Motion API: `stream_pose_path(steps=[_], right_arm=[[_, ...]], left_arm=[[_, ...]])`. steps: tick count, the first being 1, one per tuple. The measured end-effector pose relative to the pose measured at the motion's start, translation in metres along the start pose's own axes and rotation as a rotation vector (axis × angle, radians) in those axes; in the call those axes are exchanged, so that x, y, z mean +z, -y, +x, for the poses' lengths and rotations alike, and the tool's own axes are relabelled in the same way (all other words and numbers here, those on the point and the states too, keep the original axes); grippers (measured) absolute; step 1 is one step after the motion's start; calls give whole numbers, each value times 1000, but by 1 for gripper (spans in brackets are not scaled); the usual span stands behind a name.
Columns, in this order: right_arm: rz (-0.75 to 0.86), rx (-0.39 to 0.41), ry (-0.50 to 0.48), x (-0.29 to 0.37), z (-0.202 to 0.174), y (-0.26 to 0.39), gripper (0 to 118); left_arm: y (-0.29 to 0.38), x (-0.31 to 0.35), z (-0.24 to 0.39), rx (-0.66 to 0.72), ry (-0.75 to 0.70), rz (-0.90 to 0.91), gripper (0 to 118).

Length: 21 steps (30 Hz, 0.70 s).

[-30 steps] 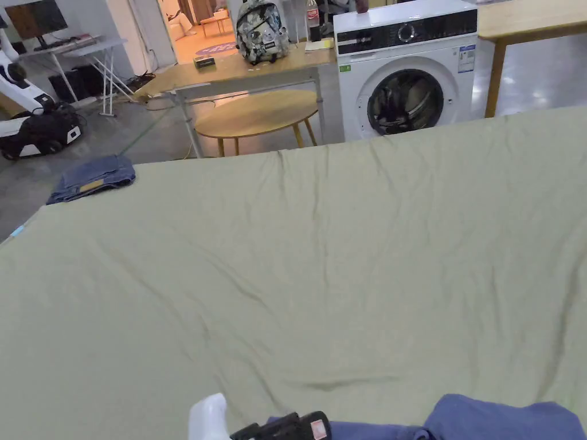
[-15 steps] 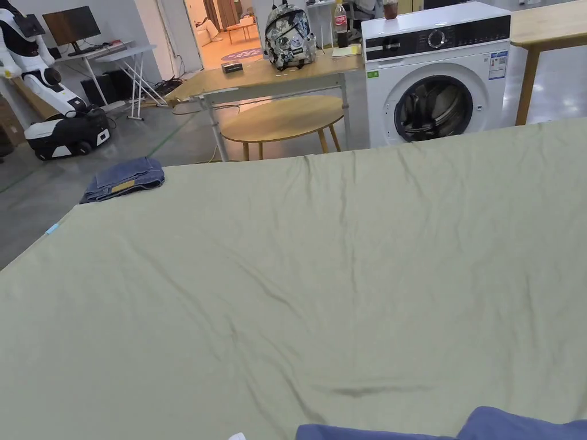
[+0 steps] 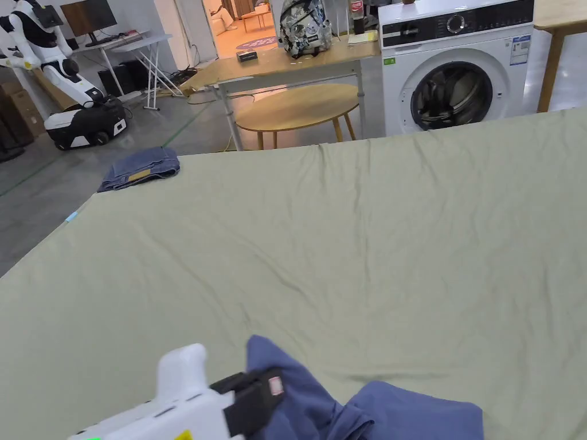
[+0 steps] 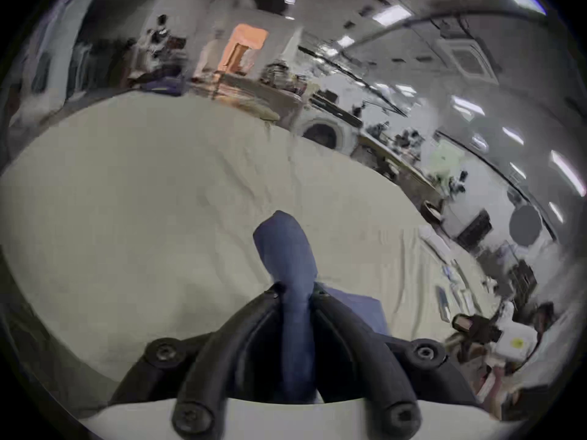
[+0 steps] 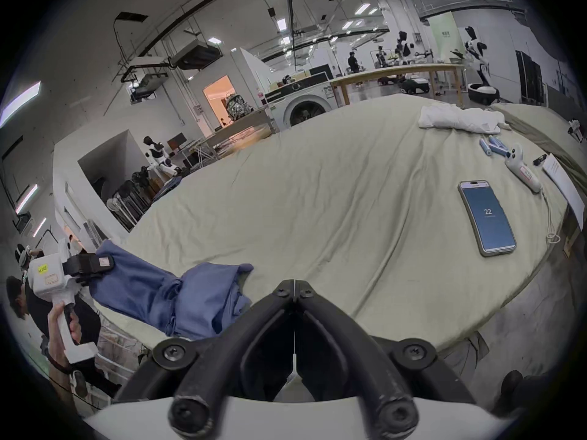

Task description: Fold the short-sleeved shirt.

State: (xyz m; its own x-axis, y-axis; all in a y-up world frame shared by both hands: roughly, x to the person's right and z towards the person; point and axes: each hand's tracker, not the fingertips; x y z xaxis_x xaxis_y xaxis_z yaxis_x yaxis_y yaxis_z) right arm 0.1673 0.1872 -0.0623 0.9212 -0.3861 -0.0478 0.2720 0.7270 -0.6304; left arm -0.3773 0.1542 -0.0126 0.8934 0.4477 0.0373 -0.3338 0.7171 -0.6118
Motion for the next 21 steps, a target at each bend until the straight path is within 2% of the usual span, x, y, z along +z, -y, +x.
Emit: stream_pose_path(steps=[2, 8, 9, 11, 14, 16, 17, 18, 19, 20, 21], right_arm=[[3, -6, -15, 2, -2, 1, 0], [23, 29, -2, 16, -7, 8, 0], [23, 28, 8, 16, -6, 9, 0], [16, 19, 18, 16, 0, 10, 0], [6, 7, 29, 16, 3, 12, 0], [-4, 0, 34, 13, 8, 14, 0], [-11, -4, 35, 11, 10, 15, 0], [-14, -6, 36, 9, 10, 15, 0], [-18, -9, 35, 8, 10, 15, 0], [-24, -13, 28, 7, 6, 13, 0], [-27, -14, 20, 7, 4, 13, 0]], left_arm=[[8, -43, 29, 1, 97, -104, 5], [37, -138, 69, -70, 122, -299, 5], [37, -150, 68, -100, 145, -305, 18], [36, -151, 66, -85, 175, -301, 63], [43, -144, 57, 31, 349, -207, 62], [49, -138, 51, 92, 379, -175, 60], [50, -132, 49, 106, 355, -173, 49], [53, -132, 49, 95, 319, -170, 15], [54, -134, 50, 62, 252, -205, 0], [56, -139, 49, 23, 219, -229, 0], [62, -151, 50, 6, 246, -282, 0]])
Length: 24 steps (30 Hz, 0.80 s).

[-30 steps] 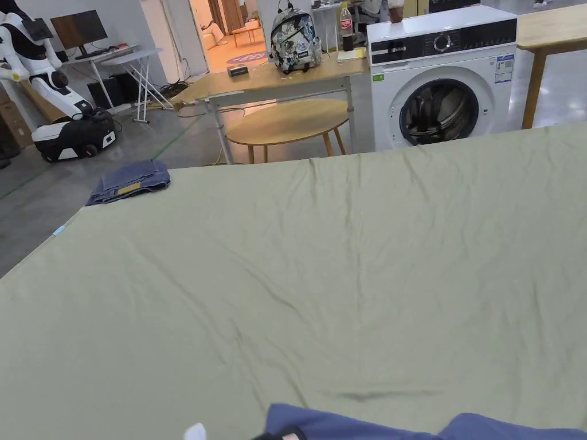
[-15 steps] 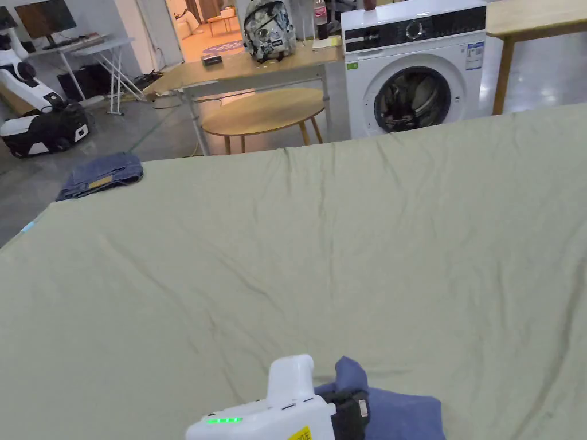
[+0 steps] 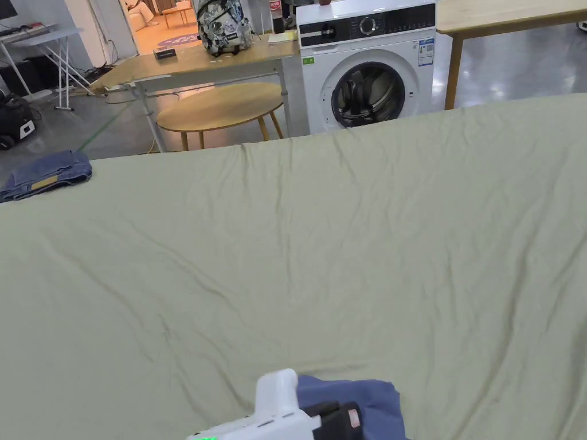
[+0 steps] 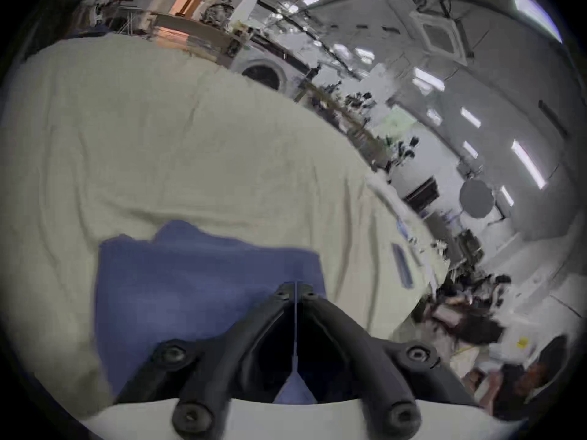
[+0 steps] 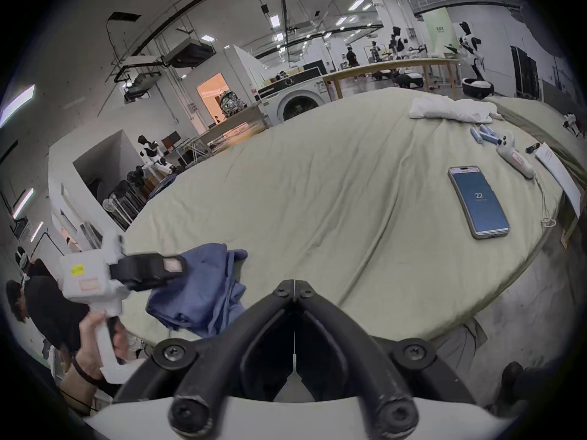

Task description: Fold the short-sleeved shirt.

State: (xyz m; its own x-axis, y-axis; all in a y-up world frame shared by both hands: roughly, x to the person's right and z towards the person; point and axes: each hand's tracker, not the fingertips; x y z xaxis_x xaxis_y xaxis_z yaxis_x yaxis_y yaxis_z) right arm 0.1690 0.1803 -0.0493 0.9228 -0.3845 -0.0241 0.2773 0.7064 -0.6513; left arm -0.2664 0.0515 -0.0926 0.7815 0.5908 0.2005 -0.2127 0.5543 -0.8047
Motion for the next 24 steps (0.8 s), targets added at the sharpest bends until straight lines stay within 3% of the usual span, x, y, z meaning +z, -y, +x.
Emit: stream_pose_path(steps=[4, 9, 10, 11, 12, 13, 14, 16, 18, 21, 24], right_arm=[[-18, 44, -36, -6, -16, -1, 0], [-116, 130, -158, -46, -44, -4, 0], [-145, 158, -186, -58, -53, -5, 0], [-174, 178, -215, -74, -63, -6, 0], [-206, 191, -240, -87, -70, -7, 0], [-241, 204, -266, -102, -78, -7, 0], [-288, 204, -275, -118, -84, -7, 0], [-374, 175, -260, -147, -90, -5, 0], [-514, 195, -119, -179, -87, 8, 0], [-484, 175, -182, -176, -80, 6, 0], [-498, 139, -188, -183, -71, 8, 0]], left_arm=[[4, -25, 4, -83, -62, -167, 0], [-4, 2, 10, -11, -12, -76, 0], [-6, 14, 10, -26, -1, -19, 5], [-12, 27, 6, -36, 20, 12, 21], [-15, 39, 3, -41, 25, 47, 55], [-16, 54, -1, -36, 19, 90, 73], [-16, 68, -7, -21, 14, 117, 77], [-15, 95, -8, 32, 18, 161, 77], [-9, 106, -28, 94, 43, 167, 77], [4, 106, -59, 170, 18, 126, 77], [15, 78, -73, 218, 94, 64, 77]])
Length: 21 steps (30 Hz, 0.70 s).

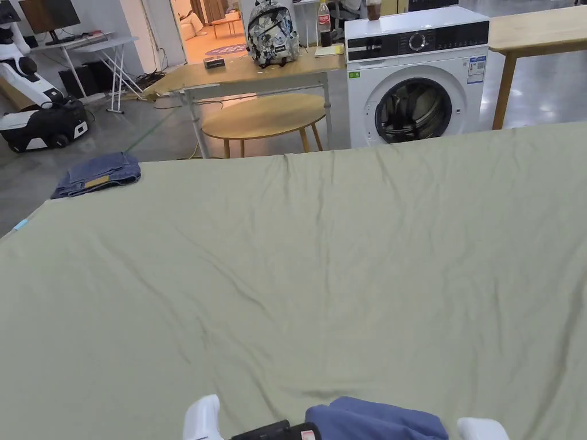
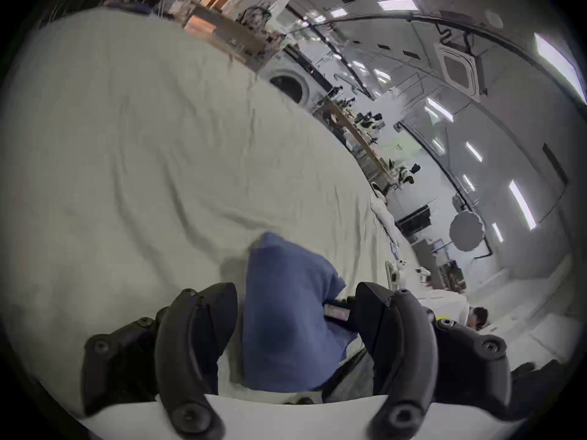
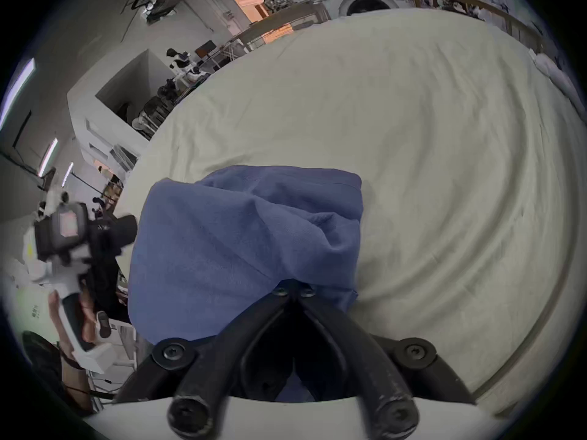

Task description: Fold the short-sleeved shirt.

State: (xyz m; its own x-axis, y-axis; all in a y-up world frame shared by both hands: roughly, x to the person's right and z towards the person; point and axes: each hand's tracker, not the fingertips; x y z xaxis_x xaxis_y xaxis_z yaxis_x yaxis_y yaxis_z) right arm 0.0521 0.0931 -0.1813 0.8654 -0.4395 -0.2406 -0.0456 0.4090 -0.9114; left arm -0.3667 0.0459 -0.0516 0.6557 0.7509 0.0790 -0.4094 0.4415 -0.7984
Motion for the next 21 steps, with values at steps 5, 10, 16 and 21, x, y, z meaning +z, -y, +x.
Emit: stream_pose_path(steps=[5, 10, 16, 21], right_arm=[[17, 45, 42, 4, -12, 4, 0], [21, 63, 64, 0, -16, 4, 0], [141, 30, -64, 43, -23, -4, 0], [175, 39, -23, 68, -21, -8, 0]], left_arm=[[14, -46, -26, 65, -4, -100, 77], [28, -56, -21, 141, 19, -65, 35], [20, -14, -14, 174, 126, 100, 31], [-38, 133, -57, 140, -124, 278, 31]])
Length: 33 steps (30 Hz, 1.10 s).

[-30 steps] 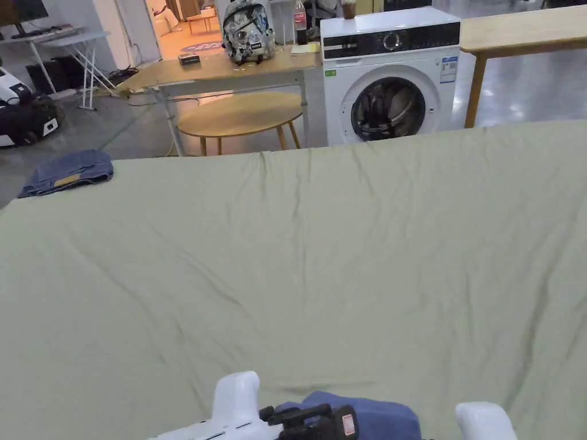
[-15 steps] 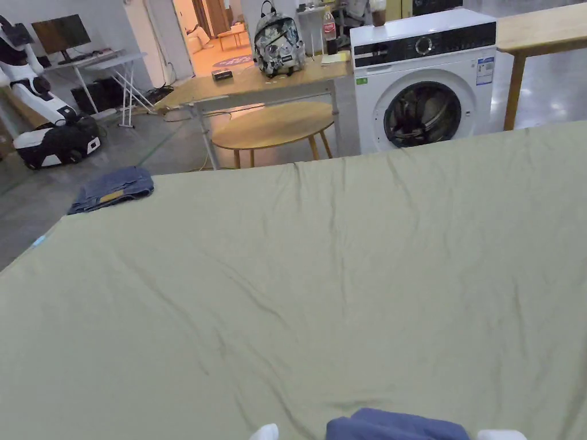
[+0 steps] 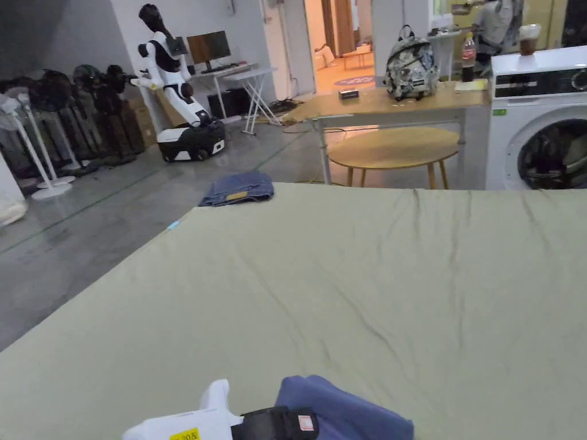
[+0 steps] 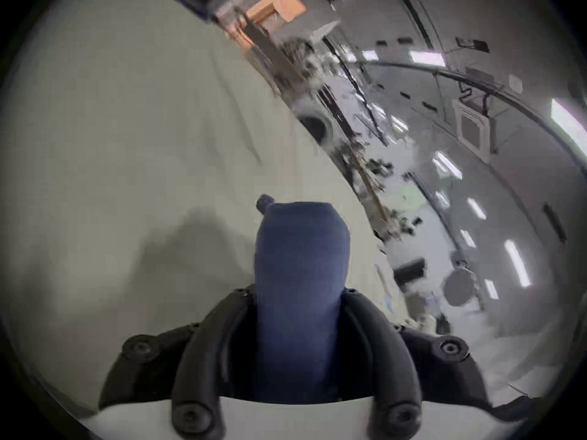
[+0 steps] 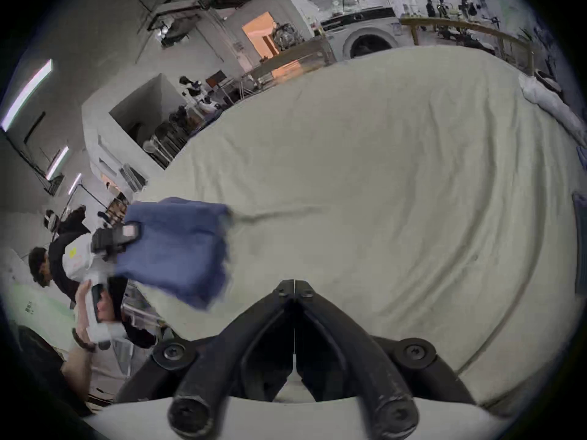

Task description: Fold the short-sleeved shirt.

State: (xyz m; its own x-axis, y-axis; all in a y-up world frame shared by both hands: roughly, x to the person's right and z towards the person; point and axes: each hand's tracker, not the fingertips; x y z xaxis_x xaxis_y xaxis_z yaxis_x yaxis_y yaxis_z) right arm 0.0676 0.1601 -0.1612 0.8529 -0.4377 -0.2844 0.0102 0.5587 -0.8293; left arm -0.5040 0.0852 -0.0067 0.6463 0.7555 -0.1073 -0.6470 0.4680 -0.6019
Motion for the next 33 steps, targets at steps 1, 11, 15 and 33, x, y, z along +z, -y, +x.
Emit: stream_pose_path(steps=[1, 11, 15, 33], right_arm=[[1, 5, 3, 2, 1, 1, 0], [-32, -40, 36, 3, 6, 12, 0], [31, 11, 62, 20, 22, 2, 0], [721, 316, 317, 142, -27, -66, 0]], left_arm=[[-16, 23, -10, 2, -73, 38, 31], [-108, 74, -66, 14, -432, 80, 36], [-137, 113, -37, -157, -679, 176, 62], [-10, 116, 236, -892, -432, 768, 62]])
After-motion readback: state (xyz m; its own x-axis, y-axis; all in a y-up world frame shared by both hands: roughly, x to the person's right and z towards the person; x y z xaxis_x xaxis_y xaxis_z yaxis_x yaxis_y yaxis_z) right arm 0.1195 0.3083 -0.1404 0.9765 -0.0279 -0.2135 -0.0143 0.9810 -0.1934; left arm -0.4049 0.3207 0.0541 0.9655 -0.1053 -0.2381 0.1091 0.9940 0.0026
